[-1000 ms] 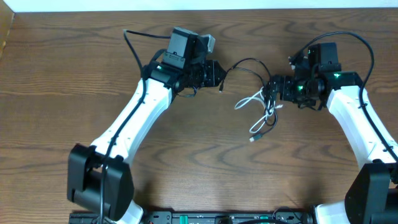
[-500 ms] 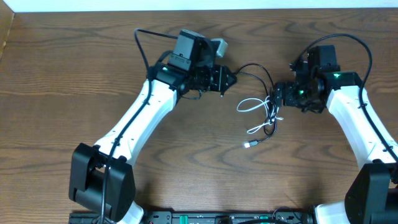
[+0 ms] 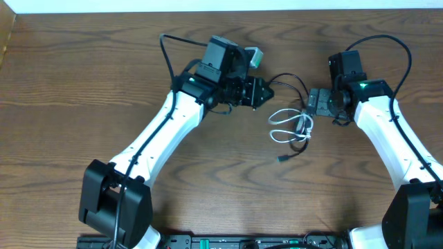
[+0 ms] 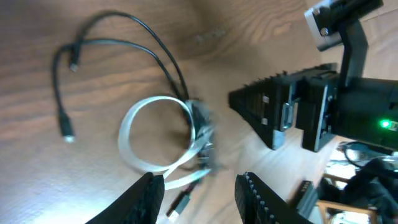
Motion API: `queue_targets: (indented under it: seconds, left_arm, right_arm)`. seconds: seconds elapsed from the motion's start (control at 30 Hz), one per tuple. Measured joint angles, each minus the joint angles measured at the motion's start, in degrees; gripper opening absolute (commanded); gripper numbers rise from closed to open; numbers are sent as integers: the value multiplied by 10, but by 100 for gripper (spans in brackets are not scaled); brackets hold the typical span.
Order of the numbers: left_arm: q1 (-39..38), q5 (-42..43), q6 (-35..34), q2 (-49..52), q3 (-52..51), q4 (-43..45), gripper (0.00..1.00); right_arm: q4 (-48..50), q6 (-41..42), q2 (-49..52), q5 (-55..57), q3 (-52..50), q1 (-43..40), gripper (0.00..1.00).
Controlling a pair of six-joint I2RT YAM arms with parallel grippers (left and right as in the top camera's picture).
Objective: Untangle cables
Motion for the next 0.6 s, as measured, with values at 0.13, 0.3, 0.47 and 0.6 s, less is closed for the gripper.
queue_targets:
  seconds: [0.13,0.3,0.47,0.6]
  left_arm:
    - [-27,-15,-32,0,0,1,43]
    - [-52,-56,-49,0,0,1,43]
    - [-54,-91,-55,7,0,2,43]
    - [-54,-102,-70,52,0,12,43]
  right_arm:
    - [13,-5,0,-54,0,-7,99]
    - [15,-21,0,-138,0,-48,99]
    - [16,-25,0,-190,0,-110,98]
    - [16,-31,0,-213,0,-139,99]
